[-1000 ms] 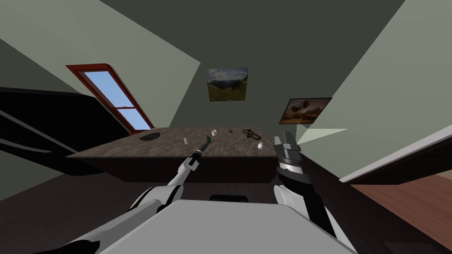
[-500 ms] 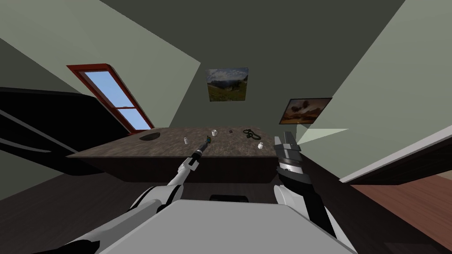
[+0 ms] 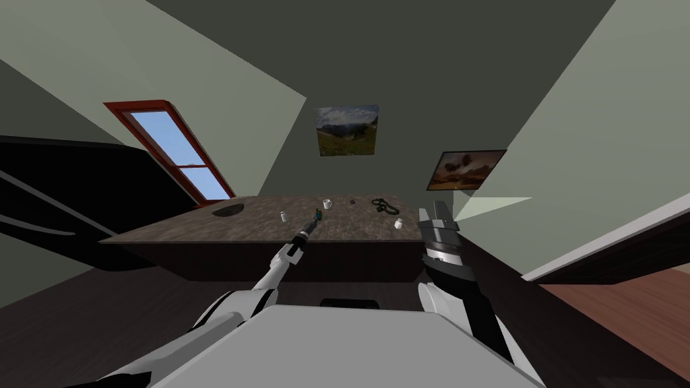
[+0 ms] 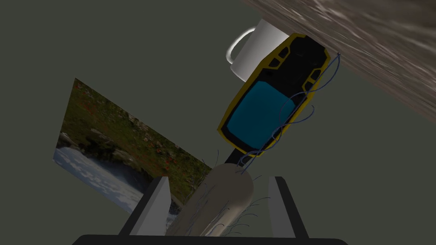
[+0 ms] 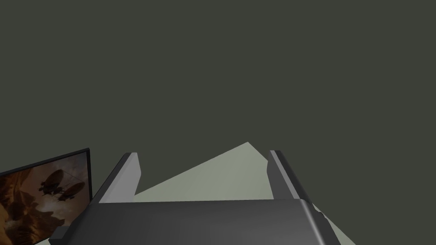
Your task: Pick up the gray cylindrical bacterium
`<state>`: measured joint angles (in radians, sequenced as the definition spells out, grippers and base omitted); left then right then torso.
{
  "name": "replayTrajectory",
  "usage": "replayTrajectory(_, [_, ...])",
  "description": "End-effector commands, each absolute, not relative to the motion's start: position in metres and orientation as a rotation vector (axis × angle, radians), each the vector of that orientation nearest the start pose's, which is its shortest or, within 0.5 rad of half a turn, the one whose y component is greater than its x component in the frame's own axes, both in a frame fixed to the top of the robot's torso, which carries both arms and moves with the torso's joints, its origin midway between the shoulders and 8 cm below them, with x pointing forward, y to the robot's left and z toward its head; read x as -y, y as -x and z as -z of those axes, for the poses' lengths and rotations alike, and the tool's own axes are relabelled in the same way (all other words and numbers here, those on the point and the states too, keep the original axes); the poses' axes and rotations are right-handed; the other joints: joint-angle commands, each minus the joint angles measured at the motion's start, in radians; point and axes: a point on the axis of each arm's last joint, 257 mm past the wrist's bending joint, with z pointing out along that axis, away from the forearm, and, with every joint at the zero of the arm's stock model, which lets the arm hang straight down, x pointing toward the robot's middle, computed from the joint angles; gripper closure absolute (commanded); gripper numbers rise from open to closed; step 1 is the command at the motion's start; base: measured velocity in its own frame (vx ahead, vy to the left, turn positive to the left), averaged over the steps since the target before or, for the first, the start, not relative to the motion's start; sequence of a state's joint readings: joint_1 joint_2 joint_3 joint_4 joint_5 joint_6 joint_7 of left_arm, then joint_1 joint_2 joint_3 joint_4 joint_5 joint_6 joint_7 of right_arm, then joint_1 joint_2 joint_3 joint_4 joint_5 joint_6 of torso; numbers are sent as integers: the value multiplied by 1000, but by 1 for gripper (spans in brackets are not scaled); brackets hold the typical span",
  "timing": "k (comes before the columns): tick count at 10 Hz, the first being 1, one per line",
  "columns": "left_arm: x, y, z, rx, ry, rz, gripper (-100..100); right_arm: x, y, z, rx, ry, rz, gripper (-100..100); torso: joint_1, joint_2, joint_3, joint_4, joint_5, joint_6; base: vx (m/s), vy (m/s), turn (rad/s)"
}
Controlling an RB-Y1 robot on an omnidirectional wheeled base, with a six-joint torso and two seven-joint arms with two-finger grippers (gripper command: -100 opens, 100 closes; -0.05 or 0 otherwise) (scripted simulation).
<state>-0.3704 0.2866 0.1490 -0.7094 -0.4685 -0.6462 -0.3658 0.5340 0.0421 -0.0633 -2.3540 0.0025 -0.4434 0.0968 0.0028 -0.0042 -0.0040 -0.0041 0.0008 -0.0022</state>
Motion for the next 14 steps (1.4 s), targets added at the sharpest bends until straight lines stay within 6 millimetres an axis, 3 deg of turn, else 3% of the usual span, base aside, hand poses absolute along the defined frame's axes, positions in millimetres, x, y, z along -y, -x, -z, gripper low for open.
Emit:
replayTrajectory(1, [-304, -589, 273, -1505, 285, 589, 100, 306, -331, -37, -611, -651, -1129, 0, 0, 0, 0, 0, 0, 0, 3, 2, 11])
replayTrajectory(2, [-304, -589, 273, -1505, 285, 589, 100, 306, -331, -37, -611, -651, -1129, 0, 0, 1, 1, 0, 0, 0, -9, 2, 5])
replayTrajectory(3, [-301, -578, 288, -1532, 291, 581, 100, 306, -331, -37, -611, -651, -1129, 0, 0, 2, 1, 1, 0, 0, 43, 17, 1])
replayTrajectory(5, [-300, -574, 279, -1509, 276, 582, 100, 306, -331, -36, -611, -651, -1129, 0, 3, 0, -2, -3, 2, -1, 45, 22, 2])
replayTrajectory(6, [-296, -563, 292, -1532, 281, 576, 100, 306, -331, -37, -611, -651, -1129, 0, 3, 0, -1, -3, 2, -2, 52, 34, 16])
replayTrajectory(8, [-295, -559, 283, -1512, 268, 577, 100, 306, -331, -36, -611, -651, -1129, 0, 5, -2, -4, -6, 3, -2, 42, 19, -3])
replayTrajectory(10, [-291, -542, 295, -1531, 274, 572, 100, 306, -331, -36, -611, -651, -1129, 0, 5, -1, -4, -7, 4, -3, 57, 23, 6])
replayTrajectory(11, [-289, -544, 286, -1514, 263, 576, 100, 306, -331, -36, -611, -651, -1129, 0, 6, -2, -6, -10, 5, -4, 28, 14, 5])
replayTrajectory(12, [-284, -531, 300, -1540, 274, 573, 100, 306, -331, -37, -611, -651, -1129, 0, 7, -1, -5, -10, 5, -4, 51, 35, 13])
replayTrajectory(14, [-282, -527, 288, -1515, 260, 577, 100, 306, -331, -36, -611, -651, -1129, 0, 9, -2, -7, -13, 7, -6, 38, 18, 2])
